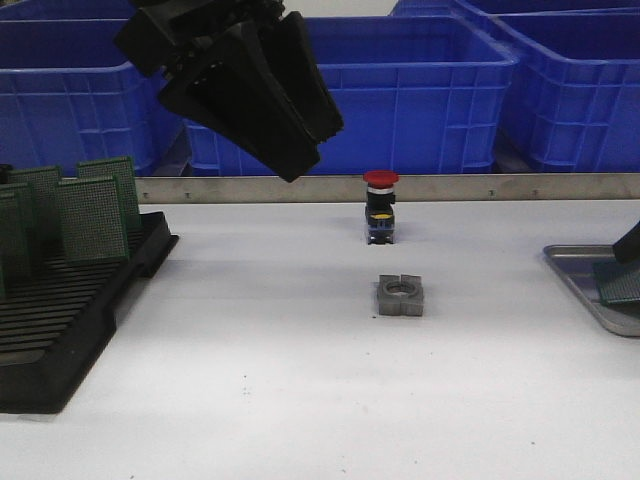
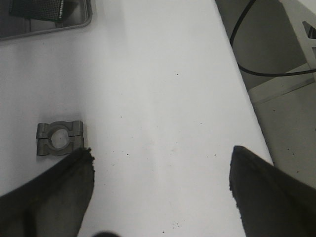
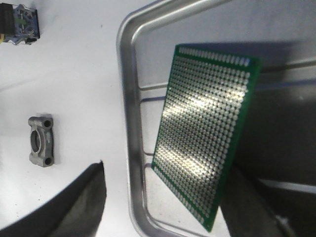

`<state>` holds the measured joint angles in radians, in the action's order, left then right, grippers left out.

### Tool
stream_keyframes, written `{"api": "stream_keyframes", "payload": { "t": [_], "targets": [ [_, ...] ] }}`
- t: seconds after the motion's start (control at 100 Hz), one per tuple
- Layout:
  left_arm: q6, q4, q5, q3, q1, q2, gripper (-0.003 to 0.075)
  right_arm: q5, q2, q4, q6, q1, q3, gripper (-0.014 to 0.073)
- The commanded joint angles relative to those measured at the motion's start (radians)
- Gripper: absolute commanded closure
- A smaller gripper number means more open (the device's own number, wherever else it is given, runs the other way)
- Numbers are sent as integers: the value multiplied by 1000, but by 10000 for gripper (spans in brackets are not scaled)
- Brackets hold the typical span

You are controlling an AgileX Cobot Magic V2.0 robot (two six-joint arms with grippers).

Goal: Place circuit board on tray
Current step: 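Lower the board into the silver tray with the right gripper and release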

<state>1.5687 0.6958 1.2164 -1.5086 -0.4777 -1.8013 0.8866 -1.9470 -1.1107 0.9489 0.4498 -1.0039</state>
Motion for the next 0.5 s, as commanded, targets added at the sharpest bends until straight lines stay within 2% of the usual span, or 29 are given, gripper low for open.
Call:
{"api": "stream_keyframes", "payload": {
  "t": [0.0, 0.21, 0.49],
  "targets": [
    [-1, 63, 23, -32, 5, 53, 186, 6, 76, -4, -5, 3, -22, 82],
    [-1, 63, 23, -32, 5, 53, 186, -56, 148, 81, -60, 3, -22, 82],
    [-1, 63, 23, -32, 5, 53, 186, -2, 208, 95, -76, 3, -22, 85]
  ]
}}
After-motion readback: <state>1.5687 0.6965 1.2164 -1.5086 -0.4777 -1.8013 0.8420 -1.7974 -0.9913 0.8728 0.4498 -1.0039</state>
